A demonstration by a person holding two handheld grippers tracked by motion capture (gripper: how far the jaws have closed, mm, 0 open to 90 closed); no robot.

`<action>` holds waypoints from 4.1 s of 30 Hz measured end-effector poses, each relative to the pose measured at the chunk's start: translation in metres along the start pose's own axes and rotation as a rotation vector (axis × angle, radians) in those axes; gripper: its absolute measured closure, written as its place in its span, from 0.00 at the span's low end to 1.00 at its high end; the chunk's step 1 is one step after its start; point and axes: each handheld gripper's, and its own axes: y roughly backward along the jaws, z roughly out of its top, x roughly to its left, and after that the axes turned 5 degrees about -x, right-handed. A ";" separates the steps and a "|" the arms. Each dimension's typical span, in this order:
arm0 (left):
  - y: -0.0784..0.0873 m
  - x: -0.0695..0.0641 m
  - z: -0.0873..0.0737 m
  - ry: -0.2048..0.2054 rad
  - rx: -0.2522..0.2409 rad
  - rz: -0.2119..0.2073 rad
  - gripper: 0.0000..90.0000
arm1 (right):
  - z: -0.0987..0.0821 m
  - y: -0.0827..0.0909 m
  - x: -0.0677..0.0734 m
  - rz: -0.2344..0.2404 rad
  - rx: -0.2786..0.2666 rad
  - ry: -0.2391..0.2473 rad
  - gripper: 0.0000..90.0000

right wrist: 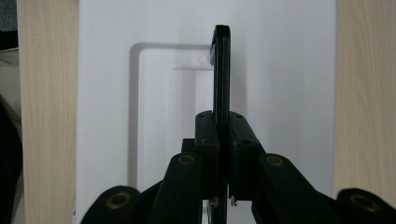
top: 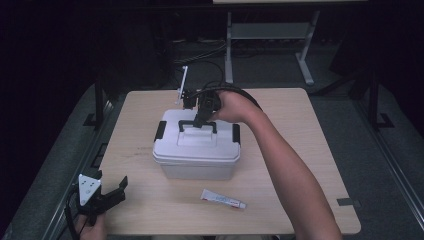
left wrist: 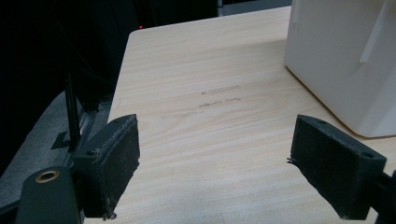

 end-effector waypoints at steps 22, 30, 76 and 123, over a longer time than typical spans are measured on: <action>0.000 -0.001 0.000 -0.003 -0.003 0.001 0.17 | -0.012 0.030 0.006 -0.026 -0.037 -0.006 0.93; 0.001 0.000 0.000 -0.014 0.003 0.003 0.17 | -0.020 0.044 0.008 -0.043 -0.038 -0.010 0.93; -0.001 -0.003 0.000 -0.021 0.005 0.000 0.17 | -0.123 0.096 0.019 -0.111 -0.048 -0.132 0.93; -0.001 -0.005 0.000 -0.026 0.006 0.006 0.17 | -0.225 0.104 0.029 -0.137 -0.024 -0.289 0.93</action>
